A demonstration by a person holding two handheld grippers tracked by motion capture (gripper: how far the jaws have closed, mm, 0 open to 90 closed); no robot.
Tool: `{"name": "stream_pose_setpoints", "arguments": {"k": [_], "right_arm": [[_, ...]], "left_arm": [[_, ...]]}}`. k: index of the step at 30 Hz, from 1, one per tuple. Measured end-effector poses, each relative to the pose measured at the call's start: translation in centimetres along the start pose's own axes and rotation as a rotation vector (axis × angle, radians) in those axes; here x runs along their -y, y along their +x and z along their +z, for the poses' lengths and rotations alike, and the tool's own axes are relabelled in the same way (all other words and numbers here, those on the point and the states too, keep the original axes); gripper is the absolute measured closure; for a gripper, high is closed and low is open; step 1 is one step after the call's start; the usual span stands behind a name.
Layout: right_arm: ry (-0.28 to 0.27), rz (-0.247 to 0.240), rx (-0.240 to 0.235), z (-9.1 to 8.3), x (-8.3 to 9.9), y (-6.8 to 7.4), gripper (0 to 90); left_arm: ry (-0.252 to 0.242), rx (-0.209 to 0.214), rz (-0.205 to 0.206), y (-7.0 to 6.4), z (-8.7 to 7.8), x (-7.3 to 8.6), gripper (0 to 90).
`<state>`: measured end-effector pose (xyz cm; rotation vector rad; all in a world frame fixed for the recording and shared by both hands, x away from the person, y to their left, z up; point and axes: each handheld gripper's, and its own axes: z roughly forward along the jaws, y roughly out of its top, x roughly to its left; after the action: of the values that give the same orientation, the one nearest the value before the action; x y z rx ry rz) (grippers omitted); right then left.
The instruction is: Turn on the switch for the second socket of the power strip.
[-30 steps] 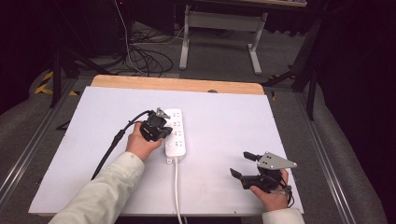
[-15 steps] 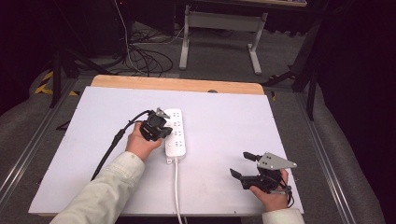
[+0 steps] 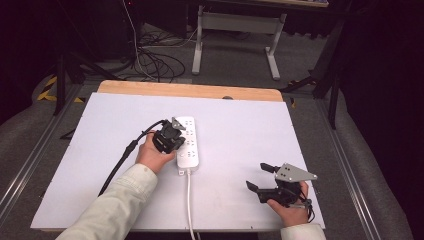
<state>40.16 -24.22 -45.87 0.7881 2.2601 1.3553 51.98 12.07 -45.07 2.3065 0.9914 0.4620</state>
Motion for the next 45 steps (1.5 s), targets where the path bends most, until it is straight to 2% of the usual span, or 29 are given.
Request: {"name": "stream_pose_setpoints", "arguments": {"k": [7, 11, 14, 21, 24, 27, 31, 33, 39, 45], "right_arm": [[-0.002, 0.0, -0.002, 0.0, 0.0, 0.0, 21.0], [0.0, 0.003, -0.001, 0.0, 0.0, 0.0, 21.0], [-0.002, 0.002, -0.002, 0.0, 0.0, 0.0, 21.0], [-0.004, 0.006, -0.002, -0.1, 0.0, 0.0, 21.0], [-0.005, 0.006, -0.003, -0.1, 0.0, -0.1, 21.0], [-0.006, 0.007, -0.003, -0.1, 0.0, -0.1, 21.0], [-0.004, 0.01, -0.002, -0.1, 0.1, -0.2, 21.0], [-0.006, 0.01, -0.004, 0.0, 0.0, -0.2, 21.0], [-0.007, 0.011, -0.004, -0.1, 0.0, -0.1, 21.0], [-0.006, 0.011, -0.003, -0.1, 0.0, -0.2, 21.0]], "left_arm": [[0.002, 0.026, -0.019, 0.4, 0.0, 0.1, 90.0], [0.003, 0.02, -0.012, 0.3, 0.1, 0.0, 90.0], [0.012, 0.036, -0.03, 0.5, 0.0, 0.0, 90.0], [0.029, 0.0, 0.01, 0.0, 0.1, -0.3, 90.0], [0.038, 0.002, 0.007, 0.0, 0.0, -0.4, 90.0], [0.016, 0.022, 0.008, 0.0, -0.6, -0.5, 89.9], [-0.05, 0.04, -0.007, 0.0, -1.9, -0.8, 89.8], [-0.05, 0.042, 0.001, 0.1, -2.4, -1.0, 89.8], [-0.064, 0.054, -0.011, 0.4, -3.4, -1.0, 89.8], [-0.098, 0.073, -0.023, 0.2, -4.5, -1.1, 89.8]]}}
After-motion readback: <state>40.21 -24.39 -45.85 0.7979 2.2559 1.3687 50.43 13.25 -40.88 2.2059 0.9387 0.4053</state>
